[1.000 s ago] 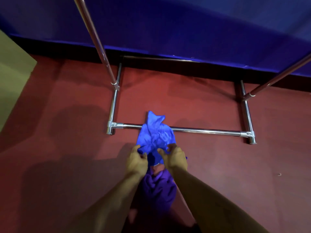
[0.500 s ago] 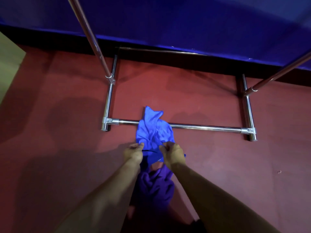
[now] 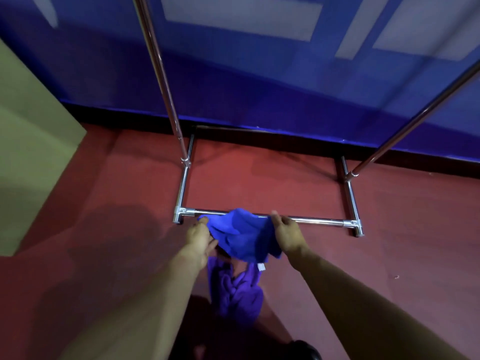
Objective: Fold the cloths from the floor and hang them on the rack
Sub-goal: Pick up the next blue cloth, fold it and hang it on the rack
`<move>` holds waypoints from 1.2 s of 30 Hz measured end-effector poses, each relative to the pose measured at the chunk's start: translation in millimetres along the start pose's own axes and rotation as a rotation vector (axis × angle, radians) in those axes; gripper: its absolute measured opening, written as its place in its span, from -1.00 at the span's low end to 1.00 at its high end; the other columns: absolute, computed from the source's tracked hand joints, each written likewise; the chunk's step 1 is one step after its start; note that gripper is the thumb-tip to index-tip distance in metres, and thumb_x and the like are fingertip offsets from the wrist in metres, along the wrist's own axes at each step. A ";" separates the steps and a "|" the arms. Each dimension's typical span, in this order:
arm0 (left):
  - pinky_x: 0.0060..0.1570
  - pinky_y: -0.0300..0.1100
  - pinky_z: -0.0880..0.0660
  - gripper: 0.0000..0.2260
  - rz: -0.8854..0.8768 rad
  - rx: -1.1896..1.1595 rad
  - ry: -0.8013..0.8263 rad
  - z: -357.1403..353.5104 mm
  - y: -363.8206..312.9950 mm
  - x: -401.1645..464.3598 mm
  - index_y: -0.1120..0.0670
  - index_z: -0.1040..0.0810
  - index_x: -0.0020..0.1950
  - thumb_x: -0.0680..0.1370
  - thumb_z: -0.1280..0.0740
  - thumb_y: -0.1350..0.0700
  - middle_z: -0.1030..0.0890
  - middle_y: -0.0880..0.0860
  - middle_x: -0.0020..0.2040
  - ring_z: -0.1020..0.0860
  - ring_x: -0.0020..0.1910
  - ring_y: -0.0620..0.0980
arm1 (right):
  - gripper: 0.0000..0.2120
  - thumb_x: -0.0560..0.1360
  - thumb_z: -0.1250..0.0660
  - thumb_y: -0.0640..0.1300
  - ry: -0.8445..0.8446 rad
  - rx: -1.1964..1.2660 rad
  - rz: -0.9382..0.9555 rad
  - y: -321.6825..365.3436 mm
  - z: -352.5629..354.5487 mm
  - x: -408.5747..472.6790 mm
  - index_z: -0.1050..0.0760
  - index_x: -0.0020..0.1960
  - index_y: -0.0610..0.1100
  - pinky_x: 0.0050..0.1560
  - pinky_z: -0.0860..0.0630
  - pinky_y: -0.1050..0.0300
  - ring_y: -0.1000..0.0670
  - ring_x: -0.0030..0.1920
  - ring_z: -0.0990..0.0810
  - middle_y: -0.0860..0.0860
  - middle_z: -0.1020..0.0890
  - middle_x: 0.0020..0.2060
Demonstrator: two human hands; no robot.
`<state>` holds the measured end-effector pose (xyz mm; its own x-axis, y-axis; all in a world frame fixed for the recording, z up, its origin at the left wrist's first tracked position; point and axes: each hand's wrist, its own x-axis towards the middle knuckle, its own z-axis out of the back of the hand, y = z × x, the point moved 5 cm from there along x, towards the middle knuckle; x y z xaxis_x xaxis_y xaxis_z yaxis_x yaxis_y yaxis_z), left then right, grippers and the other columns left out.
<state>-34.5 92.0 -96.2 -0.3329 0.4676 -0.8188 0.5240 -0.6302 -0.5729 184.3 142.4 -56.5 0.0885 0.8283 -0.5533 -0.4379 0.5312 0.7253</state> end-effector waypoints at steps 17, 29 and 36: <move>-0.45 -0.15 -0.48 -0.81 -0.726 0.628 0.171 50.3 -120.8 -207.7 0.10 -0.31 0.07 0.72 -0.09 -0.01 -0.48 0.11 -0.24 -0.47 -0.39 0.03 | -0.79 0.64 -0.17 -0.30 0.254 0.365 -0.066 85.6 86.5 -164.9 -0.55 -0.08 -0.23 -0.34 -0.56 0.15 -0.04 -0.31 -0.62 -0.16 -0.64 -0.22; -0.21 -0.11 -0.40 -0.71 -0.669 0.243 0.292 62.8 -152.7 -293.8 0.05 -0.43 -0.20 0.66 -0.26 -0.06 -0.43 0.10 -0.29 -0.43 -0.34 0.00 | -0.25 0.34 -0.03 -0.50 0.461 0.727 0.050 118.7 129.7 -235.9 -0.45 0.36 0.07 -0.20 -0.57 0.06 -0.09 -0.21 -0.52 -0.10 -0.53 -0.13; -0.13 0.02 -0.64 -0.34 -0.483 -0.063 0.592 60.7 -145.9 -312.2 -0.18 -0.26 0.44 0.53 -0.27 0.45 -0.59 0.20 0.19 -0.66 -0.07 0.10 | -0.67 0.62 -0.26 -0.13 0.499 0.735 0.176 140.4 130.2 -242.0 -0.53 0.36 -0.11 0.27 -0.51 -0.10 -0.20 0.21 -0.62 -0.18 -0.66 0.22</move>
<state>-54.6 0.4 240.9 -0.0706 0.9474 -0.3121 0.4765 -0.2429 -0.8450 217.8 39.8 232.6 -0.3990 0.8258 -0.3986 0.2883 0.5256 0.8004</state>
